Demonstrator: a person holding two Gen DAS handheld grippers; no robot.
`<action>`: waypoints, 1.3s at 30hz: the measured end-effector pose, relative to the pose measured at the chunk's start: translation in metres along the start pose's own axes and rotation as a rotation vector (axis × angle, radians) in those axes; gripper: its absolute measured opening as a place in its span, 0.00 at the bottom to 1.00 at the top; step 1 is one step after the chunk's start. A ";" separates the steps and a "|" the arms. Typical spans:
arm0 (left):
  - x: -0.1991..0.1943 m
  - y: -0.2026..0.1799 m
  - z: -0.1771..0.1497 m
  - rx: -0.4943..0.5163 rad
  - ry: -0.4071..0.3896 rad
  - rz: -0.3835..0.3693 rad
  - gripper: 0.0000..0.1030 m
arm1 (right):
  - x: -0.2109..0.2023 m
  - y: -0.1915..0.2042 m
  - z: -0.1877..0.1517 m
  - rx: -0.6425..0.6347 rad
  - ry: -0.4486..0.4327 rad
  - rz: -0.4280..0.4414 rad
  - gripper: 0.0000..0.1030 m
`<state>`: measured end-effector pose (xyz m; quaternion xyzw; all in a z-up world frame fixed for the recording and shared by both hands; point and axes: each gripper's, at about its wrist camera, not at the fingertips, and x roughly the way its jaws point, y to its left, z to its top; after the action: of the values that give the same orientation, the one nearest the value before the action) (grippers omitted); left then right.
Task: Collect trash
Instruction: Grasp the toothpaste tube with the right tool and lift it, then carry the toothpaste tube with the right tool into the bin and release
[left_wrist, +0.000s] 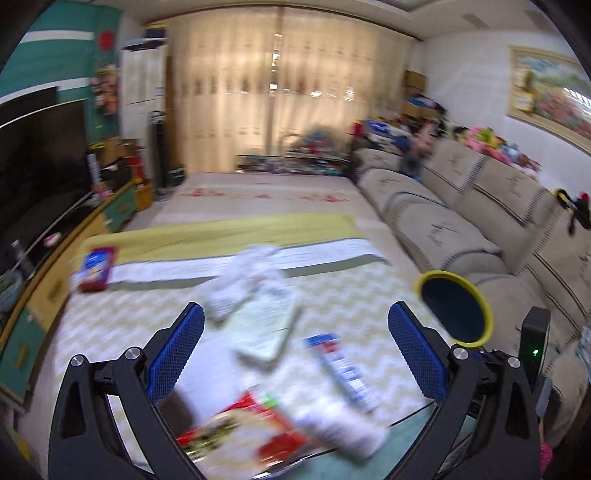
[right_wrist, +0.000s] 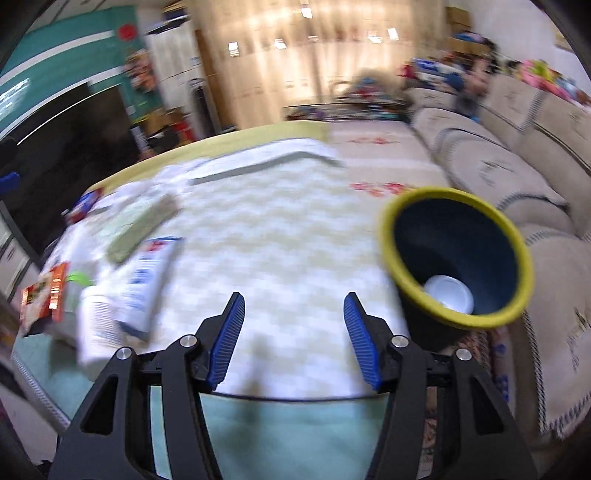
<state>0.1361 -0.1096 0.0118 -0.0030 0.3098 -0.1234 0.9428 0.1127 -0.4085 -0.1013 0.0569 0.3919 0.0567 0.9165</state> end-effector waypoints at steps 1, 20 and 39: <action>-0.004 0.010 -0.004 -0.009 -0.004 0.018 0.95 | 0.003 0.012 0.004 -0.017 0.005 0.027 0.52; -0.020 0.073 -0.034 -0.102 -0.008 0.074 0.95 | 0.072 0.098 0.021 -0.156 0.204 0.134 0.25; -0.011 0.068 -0.036 -0.094 -0.004 0.054 0.95 | 0.031 0.032 0.044 -0.044 0.079 0.092 0.15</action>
<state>0.1217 -0.0388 -0.0166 -0.0390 0.3134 -0.0832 0.9452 0.1638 -0.3745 -0.0883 0.0524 0.4233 0.1093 0.8978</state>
